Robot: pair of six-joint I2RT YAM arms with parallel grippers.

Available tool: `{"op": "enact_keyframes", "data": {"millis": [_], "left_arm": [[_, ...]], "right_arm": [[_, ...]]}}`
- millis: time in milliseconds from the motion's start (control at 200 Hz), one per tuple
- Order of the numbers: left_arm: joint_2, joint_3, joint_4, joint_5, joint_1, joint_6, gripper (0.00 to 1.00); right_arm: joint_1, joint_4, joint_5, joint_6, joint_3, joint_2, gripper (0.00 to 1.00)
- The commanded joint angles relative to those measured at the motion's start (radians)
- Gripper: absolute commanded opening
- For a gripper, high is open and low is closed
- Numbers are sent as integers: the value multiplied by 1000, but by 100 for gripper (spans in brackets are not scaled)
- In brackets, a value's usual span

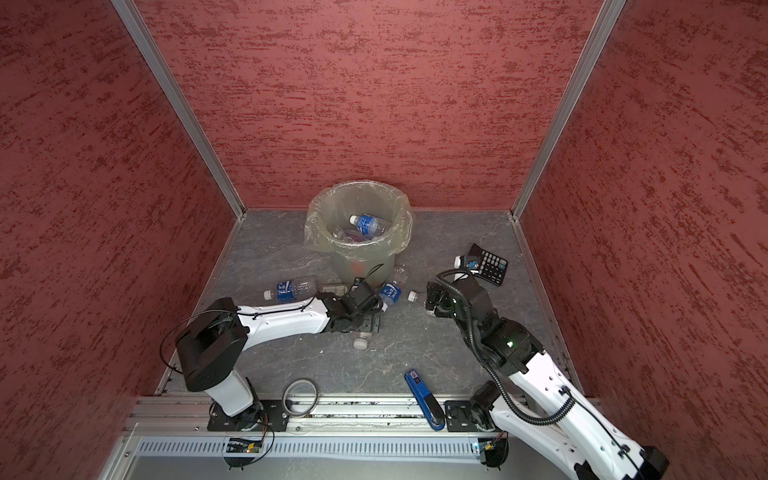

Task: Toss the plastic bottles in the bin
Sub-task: 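Grasp the clear yellow-labelled bottle with the left gripper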

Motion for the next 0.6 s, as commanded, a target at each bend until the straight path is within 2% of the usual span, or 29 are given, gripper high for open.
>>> {"op": "enact_keyframes", "data": {"millis": [0, 110, 311, 596], "left_arm": [[22, 29, -3, -20, -2, 4, 87], [40, 40, 3, -10, -2, 10, 81], [73, 62, -5, 4, -2, 15, 76], [39, 30, 4, 1, -4, 9, 53]], "right_arm": [[0, -15, -8, 16, -6, -14, 90], [0, -21, -11, 14, 0, -13, 88], [0, -29, -8, 11, 13, -14, 87], [-1, -26, -16, 10, 17, -12, 78]]}}
